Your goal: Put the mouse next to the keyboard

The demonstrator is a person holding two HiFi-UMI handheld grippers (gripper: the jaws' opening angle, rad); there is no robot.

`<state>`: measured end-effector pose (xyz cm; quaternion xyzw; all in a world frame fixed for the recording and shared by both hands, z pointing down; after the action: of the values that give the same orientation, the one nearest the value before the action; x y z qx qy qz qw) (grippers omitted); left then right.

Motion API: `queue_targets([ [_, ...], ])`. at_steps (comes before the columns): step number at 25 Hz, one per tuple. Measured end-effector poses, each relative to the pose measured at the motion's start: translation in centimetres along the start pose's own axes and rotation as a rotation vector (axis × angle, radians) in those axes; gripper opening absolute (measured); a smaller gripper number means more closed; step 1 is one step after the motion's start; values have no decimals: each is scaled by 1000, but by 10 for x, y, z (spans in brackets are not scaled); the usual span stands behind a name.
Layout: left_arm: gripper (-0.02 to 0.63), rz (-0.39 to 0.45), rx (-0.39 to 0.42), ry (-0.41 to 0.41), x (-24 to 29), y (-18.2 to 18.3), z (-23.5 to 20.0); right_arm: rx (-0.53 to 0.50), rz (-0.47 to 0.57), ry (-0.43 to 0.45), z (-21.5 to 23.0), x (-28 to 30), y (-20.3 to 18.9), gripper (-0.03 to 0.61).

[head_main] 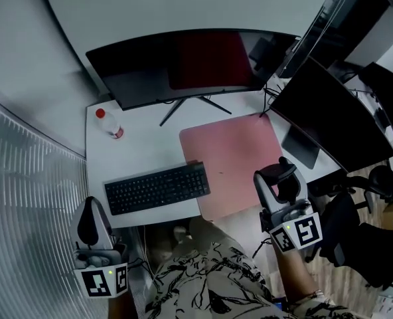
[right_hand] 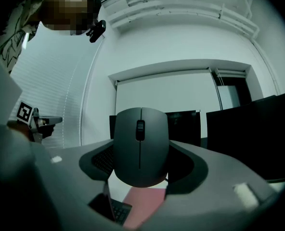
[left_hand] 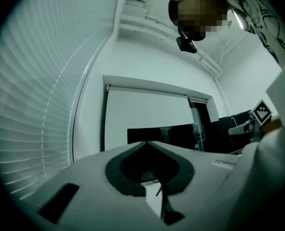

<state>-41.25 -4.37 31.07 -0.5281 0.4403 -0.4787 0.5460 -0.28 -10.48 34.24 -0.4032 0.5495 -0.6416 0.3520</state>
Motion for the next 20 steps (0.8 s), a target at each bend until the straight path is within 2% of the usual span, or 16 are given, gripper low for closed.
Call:
queue_targets([
  [7,-3,-24,2,-8,27,0,13,-1,-92,6,22,44,-34,304],
  [20,-3,-107,-9,-39,68,-25,30,29,-340,28,39,95,-131,304],
])
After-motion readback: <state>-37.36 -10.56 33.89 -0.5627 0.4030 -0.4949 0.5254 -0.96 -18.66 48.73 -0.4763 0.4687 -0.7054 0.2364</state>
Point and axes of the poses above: the fingertips, and each gripper's own axes: x forward along the fingers, z to its right, y out of its top, the point moved 8 cm from there along -x, backward along the fingers, and after that the axes turned 6 degrees about -z, right-handed, at the moved point
